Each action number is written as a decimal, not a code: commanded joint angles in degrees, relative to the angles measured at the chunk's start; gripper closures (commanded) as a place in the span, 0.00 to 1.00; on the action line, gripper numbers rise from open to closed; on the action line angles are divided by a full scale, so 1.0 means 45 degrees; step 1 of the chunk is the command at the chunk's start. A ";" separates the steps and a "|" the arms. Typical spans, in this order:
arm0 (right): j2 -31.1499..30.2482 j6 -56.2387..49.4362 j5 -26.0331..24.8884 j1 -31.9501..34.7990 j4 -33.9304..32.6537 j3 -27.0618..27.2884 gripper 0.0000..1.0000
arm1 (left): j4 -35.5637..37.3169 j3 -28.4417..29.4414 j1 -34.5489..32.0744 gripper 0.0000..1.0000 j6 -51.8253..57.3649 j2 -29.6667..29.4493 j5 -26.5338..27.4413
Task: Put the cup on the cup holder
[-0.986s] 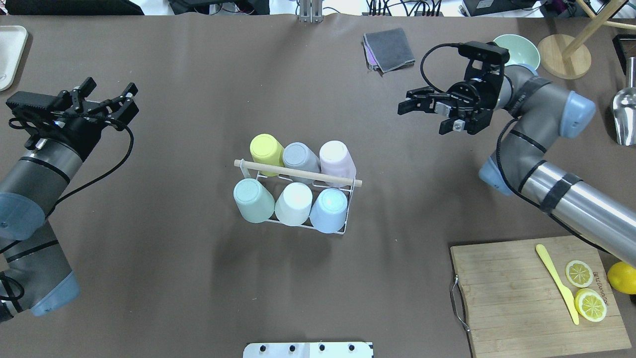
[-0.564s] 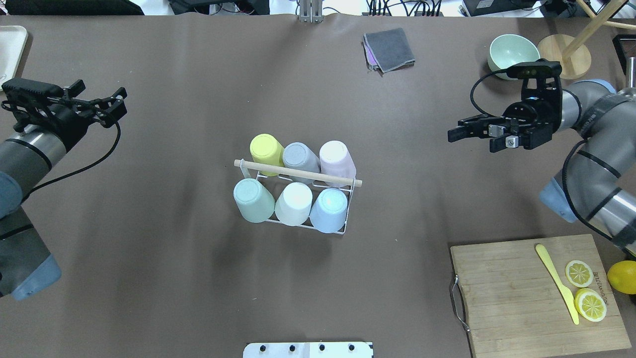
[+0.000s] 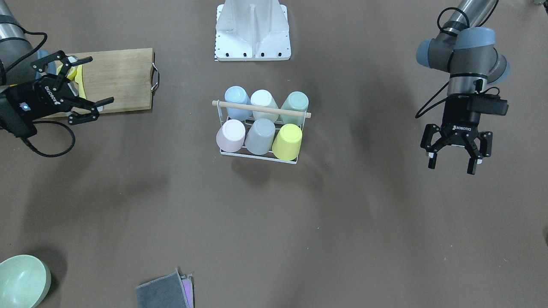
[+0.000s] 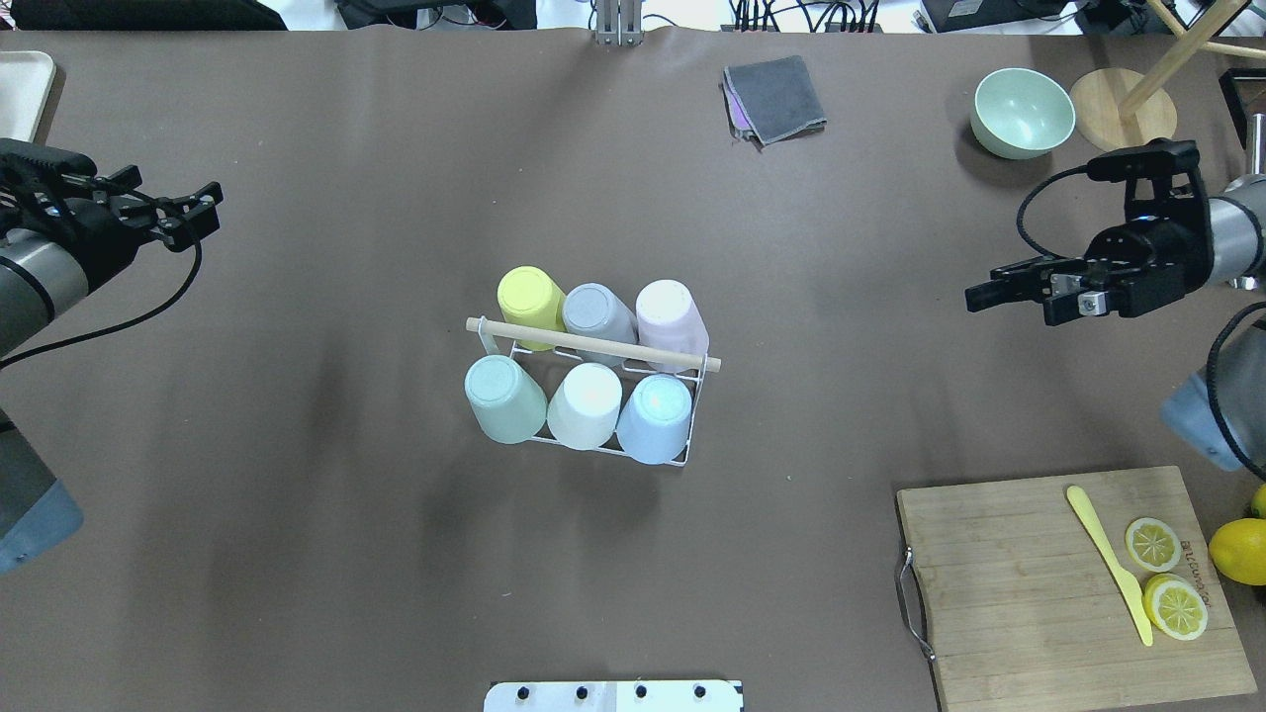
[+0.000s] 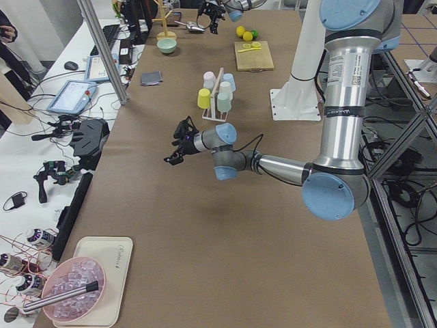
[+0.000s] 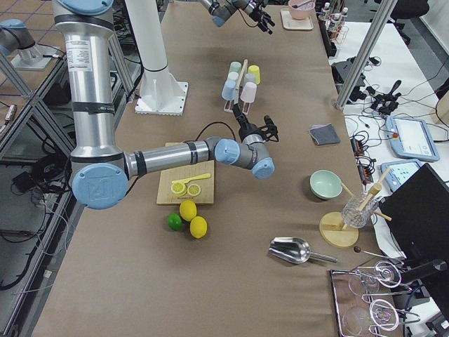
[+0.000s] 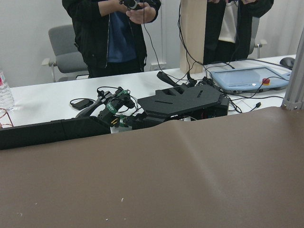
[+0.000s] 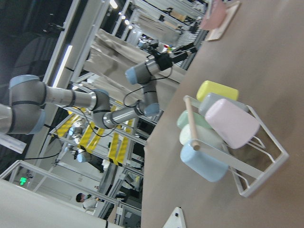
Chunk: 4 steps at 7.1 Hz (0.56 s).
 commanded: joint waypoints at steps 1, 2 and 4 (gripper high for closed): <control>-0.0018 0.0460 -0.2243 0.0920 -0.2766 0.0305 0.02 | 0.0115 0.0010 -0.0800 0.02 0.0026 0.0653 -0.1753; 0.0002 0.1062 -0.2911 0.1136 -0.3553 0.0325 0.02 | 0.0560 -0.0029 -0.1073 0.02 0.0007 0.0966 -0.2301; 0.0041 0.2701 -0.3967 0.1371 -0.4417 0.0325 0.03 | 0.1596 -0.0049 -0.1523 0.02 -0.0013 0.1300 -0.3511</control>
